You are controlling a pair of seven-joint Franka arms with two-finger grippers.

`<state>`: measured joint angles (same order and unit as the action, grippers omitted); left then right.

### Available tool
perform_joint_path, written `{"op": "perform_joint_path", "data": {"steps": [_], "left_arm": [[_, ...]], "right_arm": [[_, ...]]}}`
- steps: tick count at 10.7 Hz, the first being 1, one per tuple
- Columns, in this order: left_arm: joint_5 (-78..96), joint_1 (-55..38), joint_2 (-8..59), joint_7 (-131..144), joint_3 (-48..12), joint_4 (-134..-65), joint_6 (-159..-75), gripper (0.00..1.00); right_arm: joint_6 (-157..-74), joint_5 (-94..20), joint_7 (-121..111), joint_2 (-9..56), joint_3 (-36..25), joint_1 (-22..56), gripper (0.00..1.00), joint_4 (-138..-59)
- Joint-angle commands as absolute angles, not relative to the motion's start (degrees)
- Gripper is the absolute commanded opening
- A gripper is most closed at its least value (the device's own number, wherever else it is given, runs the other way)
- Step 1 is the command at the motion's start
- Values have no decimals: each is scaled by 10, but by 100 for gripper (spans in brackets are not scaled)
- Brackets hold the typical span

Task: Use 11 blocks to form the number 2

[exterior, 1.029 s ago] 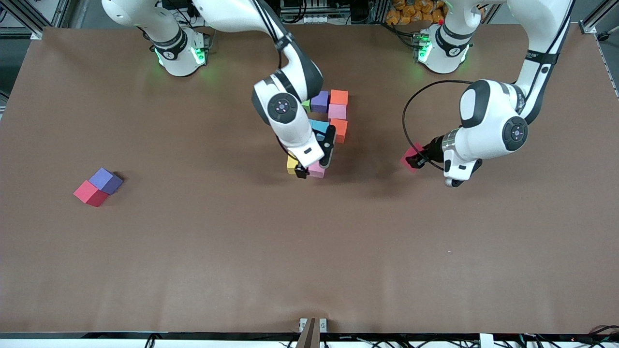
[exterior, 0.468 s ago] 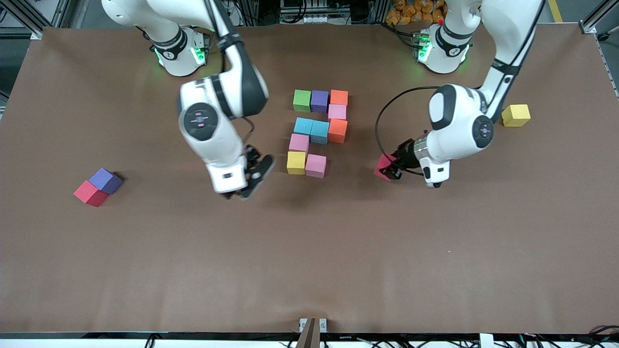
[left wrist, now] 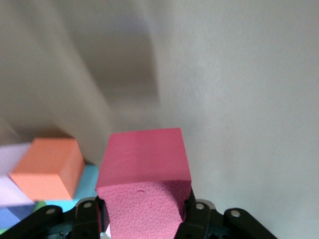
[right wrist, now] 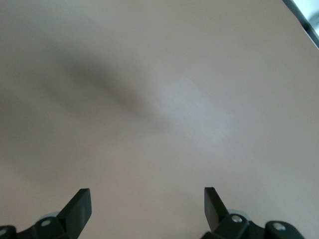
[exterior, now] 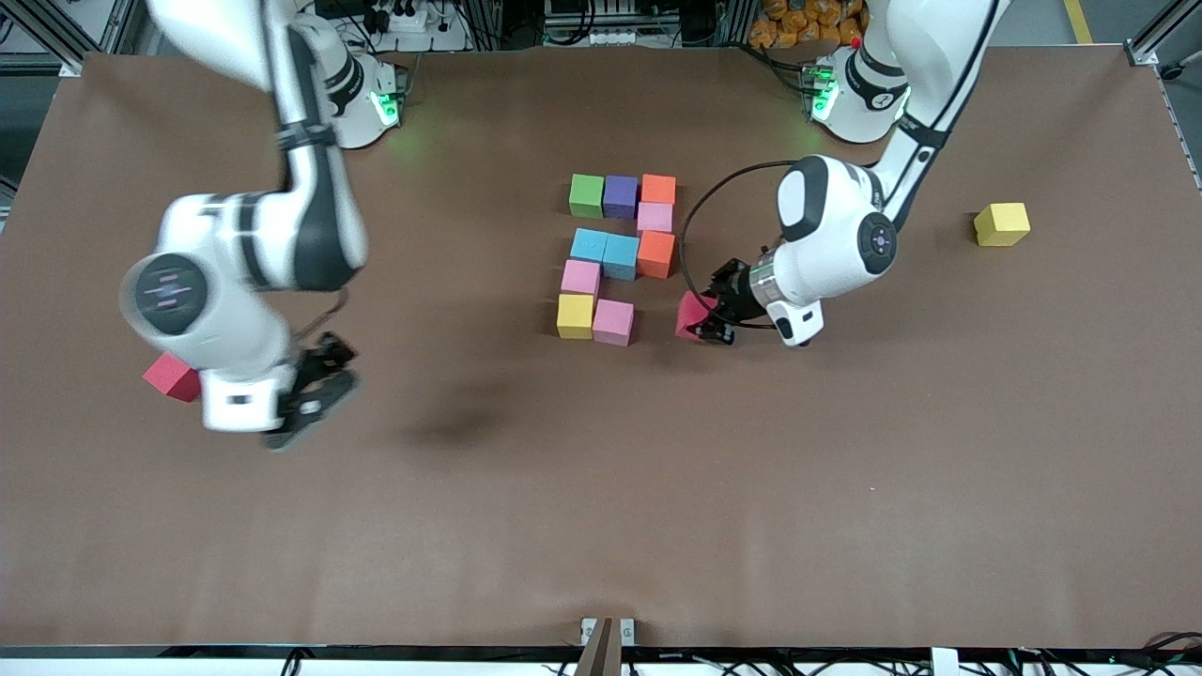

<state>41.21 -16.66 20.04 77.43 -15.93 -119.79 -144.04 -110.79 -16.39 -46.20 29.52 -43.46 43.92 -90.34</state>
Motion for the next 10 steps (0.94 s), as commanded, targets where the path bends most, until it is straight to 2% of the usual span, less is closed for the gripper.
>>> {"op": "perform_joint_path", "data": {"steps": [1, 3, 6, 10], "left_arm": [[430, -201, 238, 845, -155, -1157, -1451, 43], [428, -214, 264, 861, -154, -1149, -1470, 43], [411, -222, 284, 861, -152, -1149, -1485, 43], [397, -223, 292, 860, -152, -1149, -1485, 43]], "right_arm": [[-1067, -181, -543, 277, -365, 310, 100, -901], [-1046, -177, -549, 283, -363, 274, 100, -904], [-1046, -185, -543, 289, -363, 260, 100, -905], [-988, -185, -400, 202, -369, 260, 100, -901]]}}
